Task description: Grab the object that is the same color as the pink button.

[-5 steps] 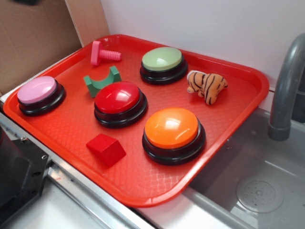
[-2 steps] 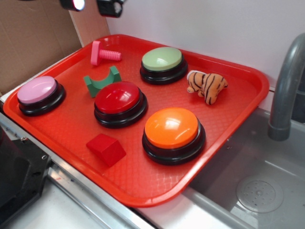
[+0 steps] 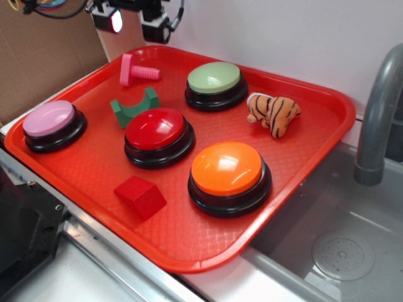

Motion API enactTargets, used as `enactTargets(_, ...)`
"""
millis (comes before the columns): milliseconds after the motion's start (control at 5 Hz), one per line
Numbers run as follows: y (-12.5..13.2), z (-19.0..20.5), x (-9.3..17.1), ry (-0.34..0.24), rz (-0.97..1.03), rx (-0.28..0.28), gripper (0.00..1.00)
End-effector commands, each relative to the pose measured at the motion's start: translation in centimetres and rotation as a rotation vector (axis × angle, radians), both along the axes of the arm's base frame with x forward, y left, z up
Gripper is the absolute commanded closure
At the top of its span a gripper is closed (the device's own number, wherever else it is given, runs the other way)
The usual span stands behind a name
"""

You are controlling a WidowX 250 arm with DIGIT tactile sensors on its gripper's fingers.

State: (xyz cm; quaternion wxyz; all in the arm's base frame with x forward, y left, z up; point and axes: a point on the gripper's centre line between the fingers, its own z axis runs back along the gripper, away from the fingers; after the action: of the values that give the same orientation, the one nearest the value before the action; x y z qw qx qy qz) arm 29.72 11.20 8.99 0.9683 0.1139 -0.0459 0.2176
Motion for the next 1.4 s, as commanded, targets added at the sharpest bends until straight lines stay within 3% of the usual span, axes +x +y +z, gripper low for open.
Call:
enactTargets(0,3.9,-0.3,0.1,-0.002,0.050,0.084,0.00)
enactTargets(600,4.9,-3.2,-0.1,0.076,0.034,0.105,0.00)
enactTargets(800,4.8,-4.4,-0.4,0.082,0.028,0.073,0.22)
enactTargets(1000,4.6,-4.7,-0.4,0.074,0.017,0.061,1.00)
enactTargets(1200,4.6,-4.5,-0.3,0.053,0.014,0.066,1.00)
